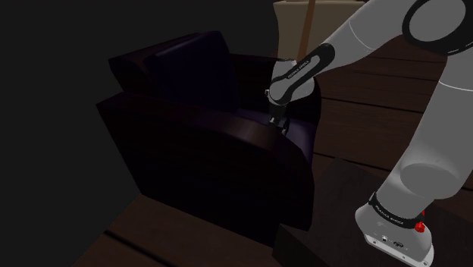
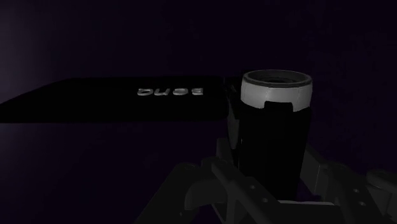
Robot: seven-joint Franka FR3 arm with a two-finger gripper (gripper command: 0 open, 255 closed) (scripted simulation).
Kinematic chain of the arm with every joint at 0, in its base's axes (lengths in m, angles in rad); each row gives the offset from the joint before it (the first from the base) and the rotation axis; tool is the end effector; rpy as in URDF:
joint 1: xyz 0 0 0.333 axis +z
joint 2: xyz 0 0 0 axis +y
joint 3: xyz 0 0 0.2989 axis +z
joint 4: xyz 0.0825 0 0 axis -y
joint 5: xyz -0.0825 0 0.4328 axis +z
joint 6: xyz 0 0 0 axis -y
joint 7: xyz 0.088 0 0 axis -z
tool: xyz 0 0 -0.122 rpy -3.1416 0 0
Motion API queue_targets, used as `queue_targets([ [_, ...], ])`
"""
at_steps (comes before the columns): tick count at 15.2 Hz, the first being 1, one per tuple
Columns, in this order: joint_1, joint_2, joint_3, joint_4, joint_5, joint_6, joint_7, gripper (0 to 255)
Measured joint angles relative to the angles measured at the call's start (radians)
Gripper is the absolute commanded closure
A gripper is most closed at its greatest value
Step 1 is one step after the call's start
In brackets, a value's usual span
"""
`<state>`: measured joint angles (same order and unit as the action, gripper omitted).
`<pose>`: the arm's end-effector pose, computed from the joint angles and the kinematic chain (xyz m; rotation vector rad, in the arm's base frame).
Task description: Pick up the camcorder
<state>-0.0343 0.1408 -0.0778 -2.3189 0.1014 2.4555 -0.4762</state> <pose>0.5446 -0.0613 0.2112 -3.0581 -0.4407 -0.0188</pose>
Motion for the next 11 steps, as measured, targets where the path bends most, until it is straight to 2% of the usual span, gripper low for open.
queue_targets([
  [11,0.001,-0.11,-0.005,0.036,-0.026,-0.144,0.023,255],
])
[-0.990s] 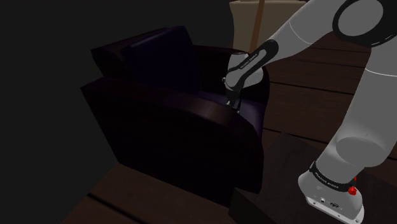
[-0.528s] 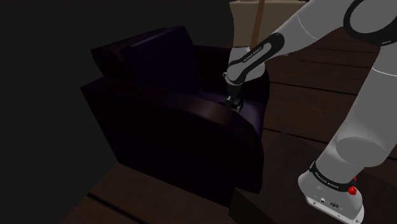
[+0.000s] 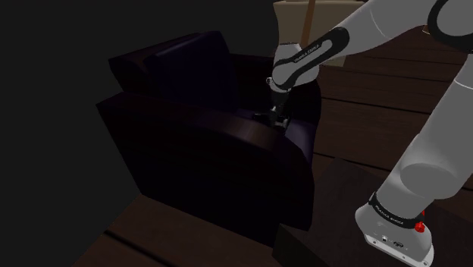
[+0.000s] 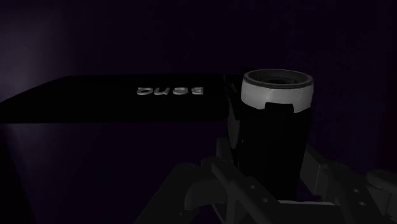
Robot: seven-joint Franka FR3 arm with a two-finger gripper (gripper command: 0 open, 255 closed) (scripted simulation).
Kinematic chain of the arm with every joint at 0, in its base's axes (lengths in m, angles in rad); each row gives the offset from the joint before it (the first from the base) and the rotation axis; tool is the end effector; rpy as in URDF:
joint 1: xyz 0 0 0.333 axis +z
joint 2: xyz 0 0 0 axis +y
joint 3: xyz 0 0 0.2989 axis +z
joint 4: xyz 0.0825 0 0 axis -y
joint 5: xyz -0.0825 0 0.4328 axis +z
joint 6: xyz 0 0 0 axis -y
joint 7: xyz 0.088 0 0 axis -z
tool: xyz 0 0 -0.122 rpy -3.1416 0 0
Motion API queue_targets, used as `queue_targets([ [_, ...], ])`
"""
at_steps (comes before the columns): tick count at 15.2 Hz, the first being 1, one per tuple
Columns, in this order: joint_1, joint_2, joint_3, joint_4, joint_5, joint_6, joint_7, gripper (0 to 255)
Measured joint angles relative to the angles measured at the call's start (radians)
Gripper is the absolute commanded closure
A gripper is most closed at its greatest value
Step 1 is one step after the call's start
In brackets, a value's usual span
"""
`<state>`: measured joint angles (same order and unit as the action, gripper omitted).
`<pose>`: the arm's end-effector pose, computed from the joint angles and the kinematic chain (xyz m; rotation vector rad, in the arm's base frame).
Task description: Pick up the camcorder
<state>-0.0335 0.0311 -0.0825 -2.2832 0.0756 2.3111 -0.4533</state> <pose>0.5504 -0.0619 0.2748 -3.0581 -0.4407 -0.0186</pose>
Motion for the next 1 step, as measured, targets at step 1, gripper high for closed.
queue_targets([
  [1,0.0,-0.006,0.0,0.003,-0.001,-0.008,0.002,255],
])
